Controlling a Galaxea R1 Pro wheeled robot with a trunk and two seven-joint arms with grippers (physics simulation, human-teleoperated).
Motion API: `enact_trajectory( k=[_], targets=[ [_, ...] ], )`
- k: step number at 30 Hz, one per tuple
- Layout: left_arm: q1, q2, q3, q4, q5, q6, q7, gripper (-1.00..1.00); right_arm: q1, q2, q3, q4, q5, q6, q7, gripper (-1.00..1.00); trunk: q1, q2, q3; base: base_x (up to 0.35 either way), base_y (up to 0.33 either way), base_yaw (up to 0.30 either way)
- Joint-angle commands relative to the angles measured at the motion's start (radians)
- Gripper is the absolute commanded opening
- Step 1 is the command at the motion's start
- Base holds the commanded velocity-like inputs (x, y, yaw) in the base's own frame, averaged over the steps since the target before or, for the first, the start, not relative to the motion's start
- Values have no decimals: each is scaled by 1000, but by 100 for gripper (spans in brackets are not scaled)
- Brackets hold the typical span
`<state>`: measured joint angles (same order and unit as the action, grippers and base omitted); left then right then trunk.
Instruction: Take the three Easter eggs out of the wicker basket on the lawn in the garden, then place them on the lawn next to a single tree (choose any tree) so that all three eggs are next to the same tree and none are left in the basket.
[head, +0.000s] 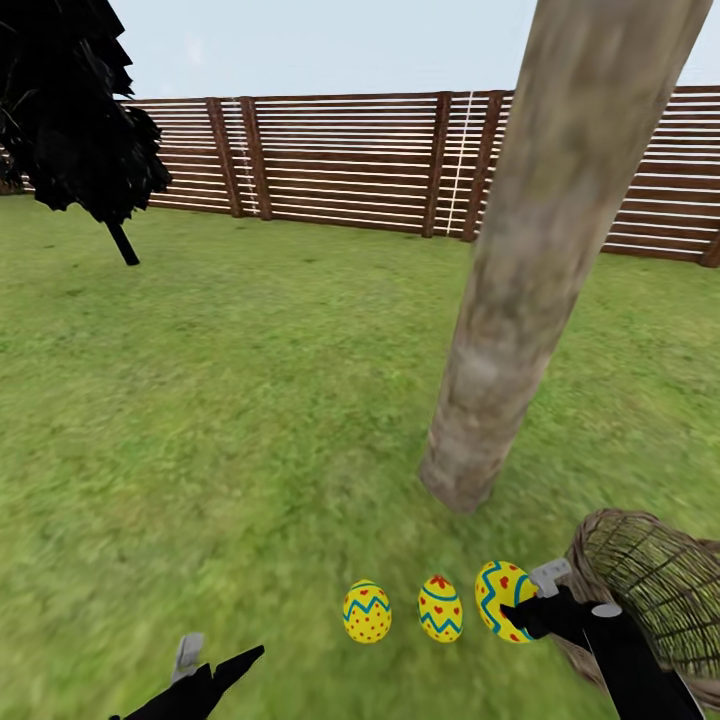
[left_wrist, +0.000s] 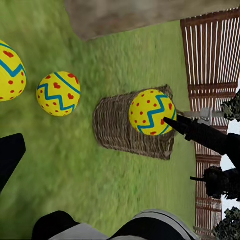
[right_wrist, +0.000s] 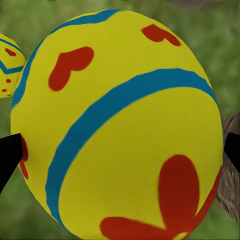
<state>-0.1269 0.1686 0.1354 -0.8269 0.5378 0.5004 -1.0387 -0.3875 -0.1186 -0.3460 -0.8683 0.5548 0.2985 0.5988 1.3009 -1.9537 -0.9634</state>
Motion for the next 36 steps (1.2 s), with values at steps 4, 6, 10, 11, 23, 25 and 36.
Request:
enact_trajectory(
  k=[4, 6, 10, 11, 23, 25, 36],
  targets=[
    [0, 0, 0, 0, 6, 9, 0, 100, -1, 0, -13, -1, 7, 4, 5, -100, 0, 0, -1, 54, 0, 0],
    [0, 0, 0, 0, 6, 9, 0, 100, -1, 1, -14, -1, 7, 3, -5, -100, 0, 0, -1, 9, 0, 0],
    [0, 0, 0, 0, 7, 9, 0, 100, -1, 10, -15, 34, -13, -60, -48, -100, 15, -28, -13, 2, 0, 0],
    [0, 0, 0, 0, 7, 9, 1, 100, -1, 11, -15, 56, -28, -110, -75, -100, 19, -35, -16, 0, 0, 0],
    [0, 0, 0, 0, 7, 9, 1, 100, -1, 12, -16, 124, -53, -268, -222, -100, 65, -119, -54, 0, 0, 0],
    [0, 0, 0, 0, 7, 9, 1, 100, -1, 11, -16, 125, -53, -269, -234, -100, 73, -133, -60, 0, 0, 0],
    [0, 0, 0, 0, 7, 9, 1, 100, -1, 13, -13, 156, -60, -269, -328, -100, 115, -210, -95, 0, 0, 0]
  ],
)
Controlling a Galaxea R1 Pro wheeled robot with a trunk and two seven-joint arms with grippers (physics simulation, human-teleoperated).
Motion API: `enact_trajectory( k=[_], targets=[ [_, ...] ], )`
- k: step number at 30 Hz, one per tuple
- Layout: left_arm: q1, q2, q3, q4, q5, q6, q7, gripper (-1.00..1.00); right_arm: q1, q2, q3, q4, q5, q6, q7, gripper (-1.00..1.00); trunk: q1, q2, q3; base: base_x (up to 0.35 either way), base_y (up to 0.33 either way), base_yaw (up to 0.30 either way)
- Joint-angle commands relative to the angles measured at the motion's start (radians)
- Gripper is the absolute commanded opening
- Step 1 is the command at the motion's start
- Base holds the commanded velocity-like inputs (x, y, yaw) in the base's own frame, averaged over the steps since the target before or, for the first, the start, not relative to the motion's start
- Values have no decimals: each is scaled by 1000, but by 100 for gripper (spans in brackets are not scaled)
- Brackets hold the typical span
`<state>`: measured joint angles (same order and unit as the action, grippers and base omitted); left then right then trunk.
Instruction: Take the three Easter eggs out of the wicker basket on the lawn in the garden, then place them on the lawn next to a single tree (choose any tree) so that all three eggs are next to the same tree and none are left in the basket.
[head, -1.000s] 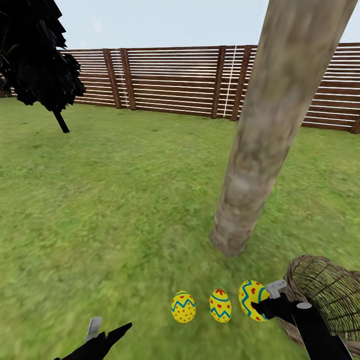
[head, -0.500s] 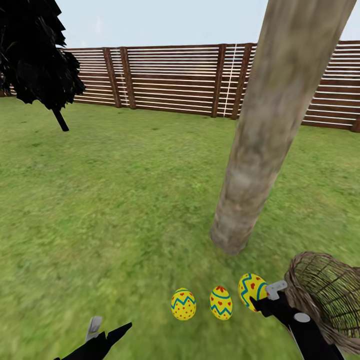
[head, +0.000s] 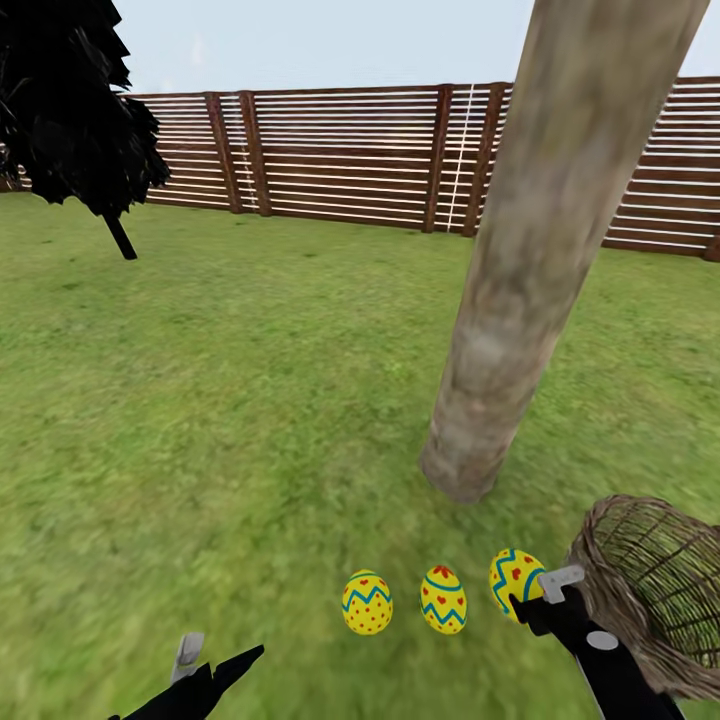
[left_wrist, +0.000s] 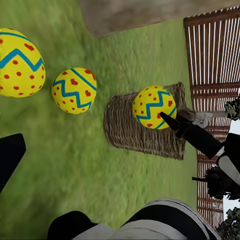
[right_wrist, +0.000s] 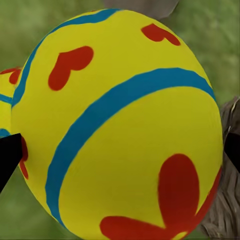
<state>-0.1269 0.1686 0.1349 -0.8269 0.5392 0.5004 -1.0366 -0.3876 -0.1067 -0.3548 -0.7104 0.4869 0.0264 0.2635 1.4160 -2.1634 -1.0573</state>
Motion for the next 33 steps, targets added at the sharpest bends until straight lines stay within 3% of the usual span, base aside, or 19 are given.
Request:
enact_trajectory(
  k=[1, 13, 33],
  targets=[
    [0, 0, 0, 0, 5, 9, -2, 100, 0, 1, -4, 0, 8, 3, 6, -100, 4, -8, -4, 0, 0, 0],
    [0, 0, 0, 0, 7, 9, -2, 100, 0, -1, -1, 30, 9, 3, -22, -100, 50, -92, -42, 0, 0, 0],
    [0, 0, 2, 0, -2, 8, 0, 100, 0, -8, 6, 19, 8, 15, -7, -100, 126, -232, -104, 0, 0, 0]
  ],
)
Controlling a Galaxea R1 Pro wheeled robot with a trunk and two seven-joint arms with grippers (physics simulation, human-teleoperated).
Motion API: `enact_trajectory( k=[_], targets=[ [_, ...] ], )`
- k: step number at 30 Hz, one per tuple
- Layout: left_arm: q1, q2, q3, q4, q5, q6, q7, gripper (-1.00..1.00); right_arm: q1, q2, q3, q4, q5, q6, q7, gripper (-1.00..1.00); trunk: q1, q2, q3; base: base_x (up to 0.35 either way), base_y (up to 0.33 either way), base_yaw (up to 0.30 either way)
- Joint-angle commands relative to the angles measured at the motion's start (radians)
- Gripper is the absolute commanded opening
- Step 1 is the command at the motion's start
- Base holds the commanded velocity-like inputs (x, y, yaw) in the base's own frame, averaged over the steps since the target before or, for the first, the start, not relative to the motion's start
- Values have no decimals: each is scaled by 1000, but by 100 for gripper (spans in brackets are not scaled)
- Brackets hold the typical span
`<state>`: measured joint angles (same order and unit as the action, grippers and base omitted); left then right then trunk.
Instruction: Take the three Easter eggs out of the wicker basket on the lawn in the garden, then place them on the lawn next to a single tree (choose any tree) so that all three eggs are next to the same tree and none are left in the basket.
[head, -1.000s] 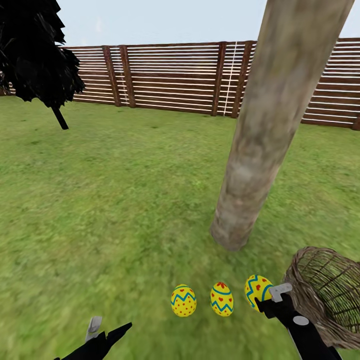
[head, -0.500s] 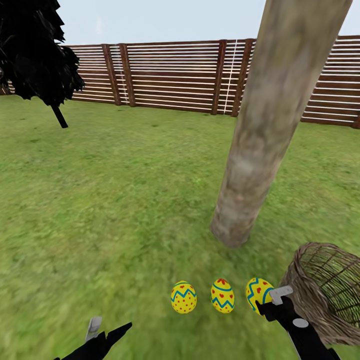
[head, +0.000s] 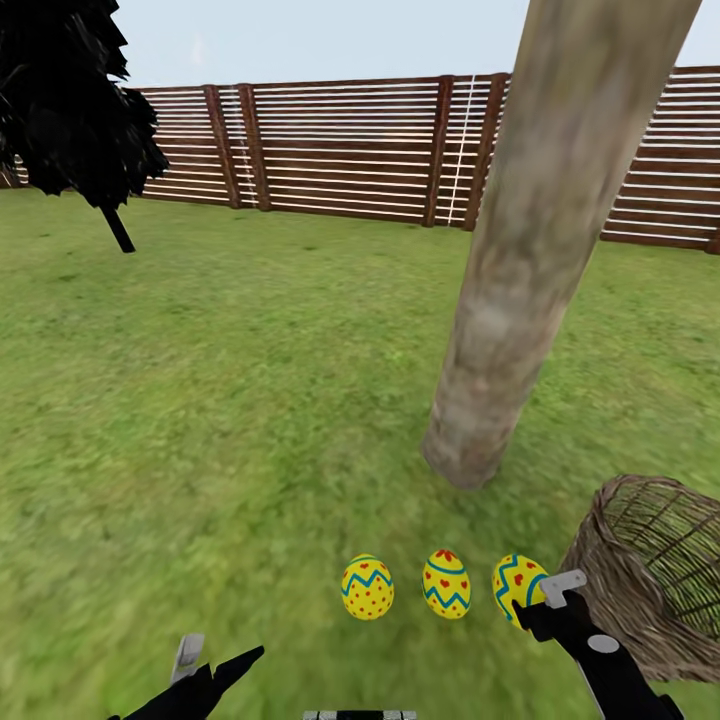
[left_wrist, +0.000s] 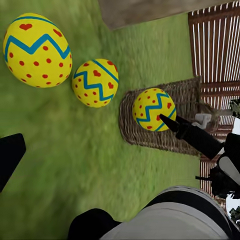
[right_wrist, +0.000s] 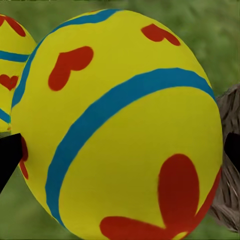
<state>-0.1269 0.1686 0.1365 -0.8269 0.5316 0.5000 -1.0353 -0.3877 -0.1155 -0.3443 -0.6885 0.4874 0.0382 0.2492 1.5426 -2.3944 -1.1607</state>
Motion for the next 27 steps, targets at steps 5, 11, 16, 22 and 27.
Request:
enact_trajectory(
  k=[5, 11, 16, 22, 27],
  targets=[
    [0, 0, 0, 0, 5, 8, 0, 100, 0, -2, -2, -10, 7, 3, 8, -100, 19, -36, -17, 0, 0, 0],
    [0, 0, 0, 0, 4, 8, 0, 100, 0, -3, -2, -9, 7, 2, 7, -100, 42, -78, -35, 0, 0, 0],
    [0, 0, -1, 0, 4, 8, 1, 100, 0, -3, -3, -9, 7, 2, 8, -100, 58, -106, -52, 0, 0, 0],
    [0, 0, -1, 0, 4, 8, 1, 100, 0, -4, -3, -9, 7, 3, 9, -100, 61, -107, -75, 0, 0, 0],
    [0, 0, 0, 0, 4, 8, 1, 100, -1, -5, -4, -9, 6, 3, 23, -100, 62, -108, -87, 0, 0, 0]
  ],
)
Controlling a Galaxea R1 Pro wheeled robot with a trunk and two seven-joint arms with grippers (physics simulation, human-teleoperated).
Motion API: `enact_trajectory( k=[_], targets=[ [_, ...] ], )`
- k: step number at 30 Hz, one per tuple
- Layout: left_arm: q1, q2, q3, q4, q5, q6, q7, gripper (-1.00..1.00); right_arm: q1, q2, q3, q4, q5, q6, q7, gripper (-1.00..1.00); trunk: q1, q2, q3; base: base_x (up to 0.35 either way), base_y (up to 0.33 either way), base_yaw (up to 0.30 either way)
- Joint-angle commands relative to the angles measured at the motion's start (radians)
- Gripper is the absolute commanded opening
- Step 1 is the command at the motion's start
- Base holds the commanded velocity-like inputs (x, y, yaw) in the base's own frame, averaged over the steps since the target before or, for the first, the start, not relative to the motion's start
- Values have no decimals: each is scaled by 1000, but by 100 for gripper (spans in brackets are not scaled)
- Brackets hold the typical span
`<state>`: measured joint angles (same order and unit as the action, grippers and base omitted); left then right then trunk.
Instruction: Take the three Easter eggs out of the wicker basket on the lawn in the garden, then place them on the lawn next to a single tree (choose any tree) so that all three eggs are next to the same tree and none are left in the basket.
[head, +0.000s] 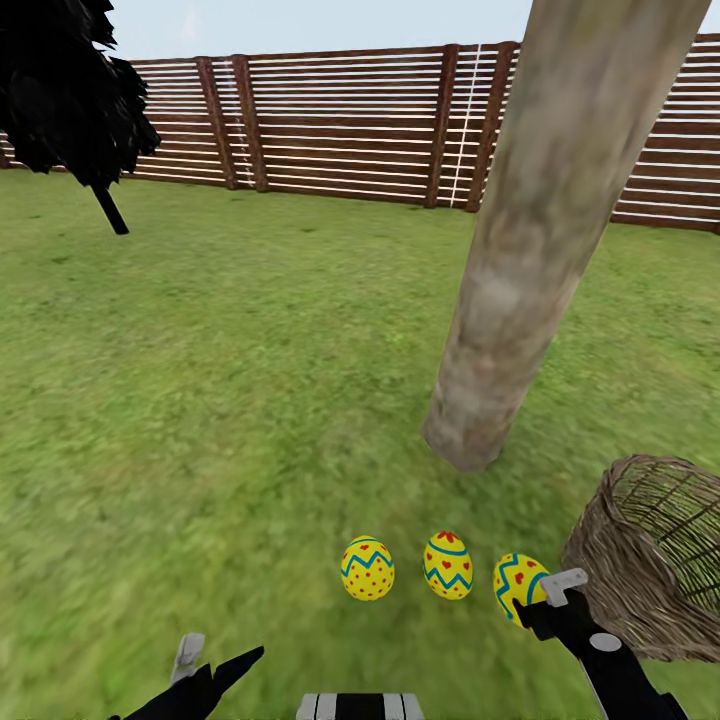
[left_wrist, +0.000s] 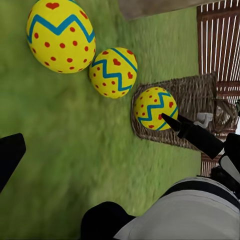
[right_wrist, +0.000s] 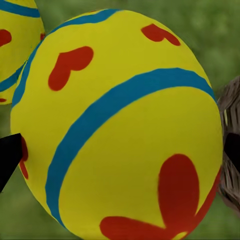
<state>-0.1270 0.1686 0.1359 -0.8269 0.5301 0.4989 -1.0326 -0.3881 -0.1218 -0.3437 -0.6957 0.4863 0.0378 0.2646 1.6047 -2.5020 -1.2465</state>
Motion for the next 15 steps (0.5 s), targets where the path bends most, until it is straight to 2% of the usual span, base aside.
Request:
enact_trajectory(
  k=[1, 12, 13, 15],
  targets=[
    [0, 0, 0, 0, 5, 9, -2, 100, 0, 1, -5, -2, 7, 4, 15, -100, 0, 0, -1, 0, 0, 0],
    [0, 0, -3, -3, 10, 10, -15, 100, 0, 2, -6, -1, 8, 5, 21, -100, 0, 0, -1, 0, 0, 0],
    [0, 0, -10, -6, 11, 10, -28, 100, 0, 2, -7, -1, 8, 5, 21, -100, 0, 0, -1, 0, 0, 0],
    [0, -9, -61, -11, 9, 10, -111, 100, 0, 3, -8, 0, 8, 5, 21, -100, 0, 0, -1, 0, 0, 0]
  ],
)
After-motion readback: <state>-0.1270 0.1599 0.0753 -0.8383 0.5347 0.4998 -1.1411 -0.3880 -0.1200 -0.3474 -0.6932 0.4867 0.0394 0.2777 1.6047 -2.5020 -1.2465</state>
